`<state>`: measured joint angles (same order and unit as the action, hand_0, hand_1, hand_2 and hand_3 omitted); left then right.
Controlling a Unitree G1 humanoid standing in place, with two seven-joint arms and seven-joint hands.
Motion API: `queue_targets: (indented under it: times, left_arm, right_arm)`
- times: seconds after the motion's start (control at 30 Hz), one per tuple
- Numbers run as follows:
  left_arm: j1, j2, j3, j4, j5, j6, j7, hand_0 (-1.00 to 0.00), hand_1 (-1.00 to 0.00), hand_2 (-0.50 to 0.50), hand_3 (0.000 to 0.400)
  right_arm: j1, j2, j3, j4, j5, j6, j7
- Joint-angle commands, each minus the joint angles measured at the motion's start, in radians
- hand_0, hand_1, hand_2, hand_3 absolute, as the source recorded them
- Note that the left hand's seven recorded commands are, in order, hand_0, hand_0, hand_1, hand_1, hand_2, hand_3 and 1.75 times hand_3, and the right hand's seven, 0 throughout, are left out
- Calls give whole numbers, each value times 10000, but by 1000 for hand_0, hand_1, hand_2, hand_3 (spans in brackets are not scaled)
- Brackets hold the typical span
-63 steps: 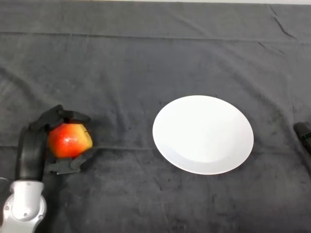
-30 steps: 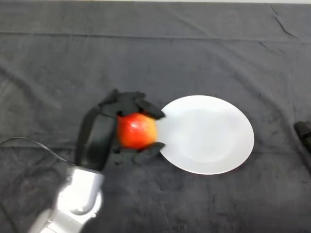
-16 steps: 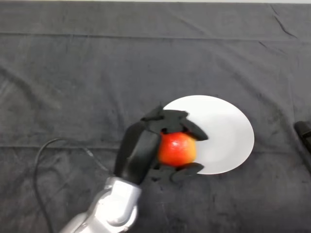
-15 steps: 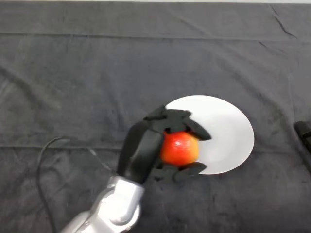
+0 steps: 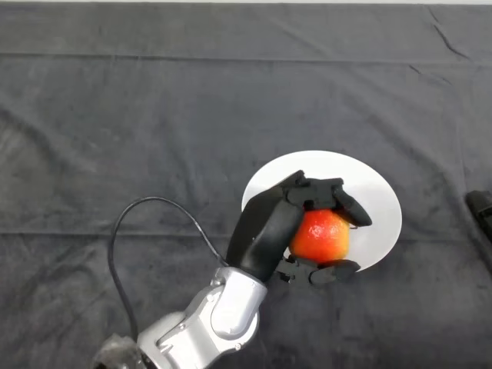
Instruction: Move the apple to the plate
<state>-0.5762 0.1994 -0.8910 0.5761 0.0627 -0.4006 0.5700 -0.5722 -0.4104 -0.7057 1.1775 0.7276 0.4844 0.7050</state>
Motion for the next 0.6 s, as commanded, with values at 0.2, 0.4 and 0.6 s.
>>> queue_targets:
  times: [0.2,0.4,0.6]
  left_arm:
    - [-1095,-262,-673,1109,-459,-609,395,-1000,-1000,0,400]
    - [-1380,-304,-1025,1629,-741,-745,574,-1000,-647,-176,400]
    - [-1515,-246,-1188,1709,-888,-748,728,0,-1000,500,400]
  right_arm:
    - [-407,-248,-32,186,-74,71,-80]
    - [-421,-262,-37,224,-74,71,-62]
    - [-433,-273,-42,256,-75,71,-45]
